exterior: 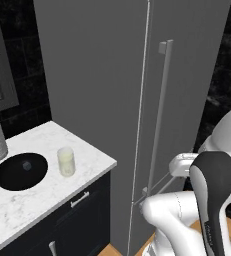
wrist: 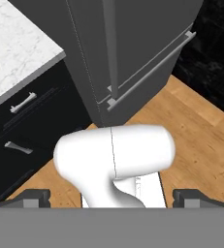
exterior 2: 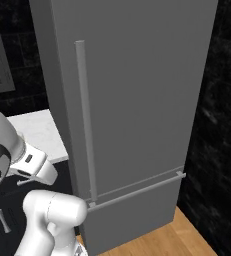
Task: Grab a lemon wedge from the fridge and one ice cube from the ice bowl, and put them in the glass of lemonade.
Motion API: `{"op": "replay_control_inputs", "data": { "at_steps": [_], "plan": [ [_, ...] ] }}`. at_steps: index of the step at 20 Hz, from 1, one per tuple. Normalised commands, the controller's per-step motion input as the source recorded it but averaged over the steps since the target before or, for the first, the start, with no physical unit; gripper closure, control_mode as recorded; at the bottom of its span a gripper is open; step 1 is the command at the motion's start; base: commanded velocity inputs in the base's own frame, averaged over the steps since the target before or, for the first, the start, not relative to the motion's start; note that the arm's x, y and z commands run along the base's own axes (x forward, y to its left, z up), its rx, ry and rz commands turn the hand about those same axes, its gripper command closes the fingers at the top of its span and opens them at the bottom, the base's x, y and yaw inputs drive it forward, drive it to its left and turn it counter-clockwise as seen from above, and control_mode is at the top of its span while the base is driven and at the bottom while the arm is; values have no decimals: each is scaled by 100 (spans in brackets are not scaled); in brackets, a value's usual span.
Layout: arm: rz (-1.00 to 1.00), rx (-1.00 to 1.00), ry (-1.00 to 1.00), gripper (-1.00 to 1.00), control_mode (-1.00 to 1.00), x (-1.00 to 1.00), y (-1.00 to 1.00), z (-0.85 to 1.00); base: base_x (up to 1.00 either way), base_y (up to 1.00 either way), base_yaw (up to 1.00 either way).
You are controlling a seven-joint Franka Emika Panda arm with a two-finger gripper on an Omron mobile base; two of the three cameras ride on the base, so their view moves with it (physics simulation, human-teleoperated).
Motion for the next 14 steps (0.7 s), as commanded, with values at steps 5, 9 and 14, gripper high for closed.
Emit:
{"op": "replay_control_inputs", "data": {
  "at_steps": [5, 9, 14],
  "plan": [
    [0, 0, 0, -100, 100, 0, 0, 0, 0, 13, 0],
    [0, 0, 1, -100, -100, 0, 7, 0, 0, 3, 0],
    [5, 0, 0, -100, -100, 0, 2, 2, 0, 0, 0]
  ]
}}
